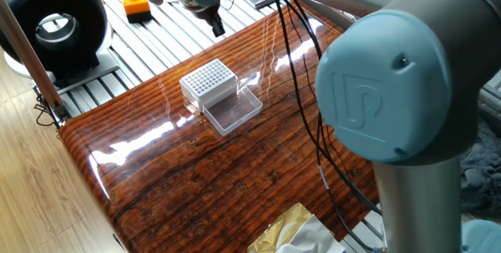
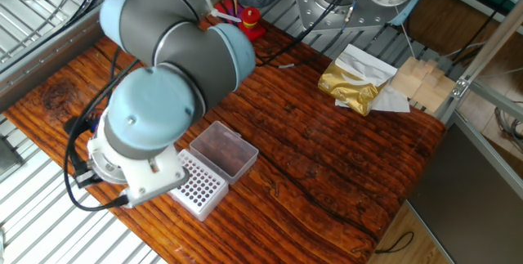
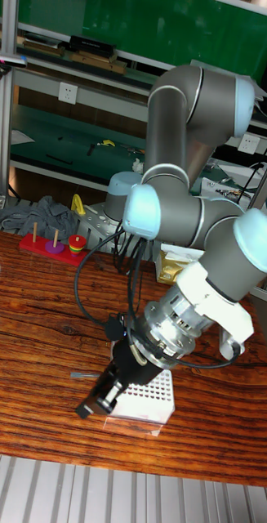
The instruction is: Insert a medium pipette tip into the holder for medium pipette tips
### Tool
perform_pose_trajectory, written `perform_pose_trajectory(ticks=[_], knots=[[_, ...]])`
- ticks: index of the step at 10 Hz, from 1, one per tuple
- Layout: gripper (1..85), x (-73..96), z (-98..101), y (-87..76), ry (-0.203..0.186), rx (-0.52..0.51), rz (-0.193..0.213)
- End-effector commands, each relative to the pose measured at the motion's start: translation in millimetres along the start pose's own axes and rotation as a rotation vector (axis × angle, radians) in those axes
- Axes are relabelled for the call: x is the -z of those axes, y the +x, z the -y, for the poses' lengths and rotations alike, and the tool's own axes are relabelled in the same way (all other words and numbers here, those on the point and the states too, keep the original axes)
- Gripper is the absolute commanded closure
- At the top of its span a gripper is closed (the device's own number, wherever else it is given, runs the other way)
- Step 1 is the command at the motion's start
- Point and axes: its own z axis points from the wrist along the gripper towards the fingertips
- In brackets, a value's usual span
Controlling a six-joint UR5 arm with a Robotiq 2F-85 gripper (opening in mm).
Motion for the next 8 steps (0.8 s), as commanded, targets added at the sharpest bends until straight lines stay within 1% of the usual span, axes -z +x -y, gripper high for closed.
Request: perform_pose_trajectory(ticks=[1,2,3,4,5,6,7,8], knots=[[84.7,4.8,-33.2,-50.5,-0.118,-0.002,0.226],[84.7,10.3,-47.1,-67.0,-0.169,0.012,0.311],[84.7,11.7,-55.4,-64.5,-0.195,0.051,0.322],[84.7,15.9,-59.4,-61.0,-0.208,0.069,0.329],[84.7,20.5,-57.3,-56.0,-0.202,0.072,0.334],[84.7,27.0,-50.5,-52.7,-0.196,0.063,0.35],[84.7,40.7,-49.3,-57.7,-0.205,0.068,0.395],[84.7,45.5,-55.2,-49.8,-0.219,0.099,0.369]])
